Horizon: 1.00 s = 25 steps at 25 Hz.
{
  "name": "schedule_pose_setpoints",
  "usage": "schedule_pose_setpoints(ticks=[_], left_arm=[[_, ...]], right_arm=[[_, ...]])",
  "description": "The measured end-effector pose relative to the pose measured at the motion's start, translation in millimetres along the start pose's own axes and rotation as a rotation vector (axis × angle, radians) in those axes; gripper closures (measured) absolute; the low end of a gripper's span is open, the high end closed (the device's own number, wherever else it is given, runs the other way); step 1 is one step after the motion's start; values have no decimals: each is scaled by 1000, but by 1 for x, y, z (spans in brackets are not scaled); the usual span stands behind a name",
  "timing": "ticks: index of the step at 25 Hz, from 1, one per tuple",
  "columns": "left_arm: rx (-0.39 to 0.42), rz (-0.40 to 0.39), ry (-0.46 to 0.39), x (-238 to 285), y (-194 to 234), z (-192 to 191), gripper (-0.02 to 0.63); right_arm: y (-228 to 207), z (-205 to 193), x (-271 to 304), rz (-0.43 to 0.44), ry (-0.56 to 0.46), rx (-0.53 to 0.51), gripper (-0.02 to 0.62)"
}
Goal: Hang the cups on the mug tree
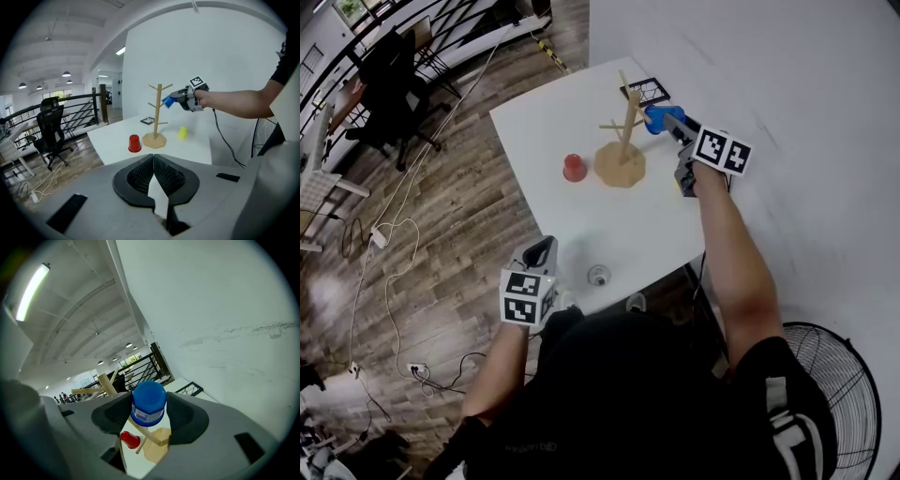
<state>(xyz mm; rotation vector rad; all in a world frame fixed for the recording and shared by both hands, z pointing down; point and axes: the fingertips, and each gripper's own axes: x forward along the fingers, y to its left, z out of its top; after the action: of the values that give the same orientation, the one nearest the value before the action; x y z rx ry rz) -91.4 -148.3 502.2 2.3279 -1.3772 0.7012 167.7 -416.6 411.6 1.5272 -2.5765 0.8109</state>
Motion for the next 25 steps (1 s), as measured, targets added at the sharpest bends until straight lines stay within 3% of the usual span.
schedule_pose_setpoints(ticks=[18, 25], left_arm=[[1, -7, -1, 0, -2, -1, 591], [0, -16, -3, 4, -3, 0, 591]], right_arm=[[8, -24, 13, 27, 89, -18, 365], [3, -33, 10, 0, 126, -87, 365]])
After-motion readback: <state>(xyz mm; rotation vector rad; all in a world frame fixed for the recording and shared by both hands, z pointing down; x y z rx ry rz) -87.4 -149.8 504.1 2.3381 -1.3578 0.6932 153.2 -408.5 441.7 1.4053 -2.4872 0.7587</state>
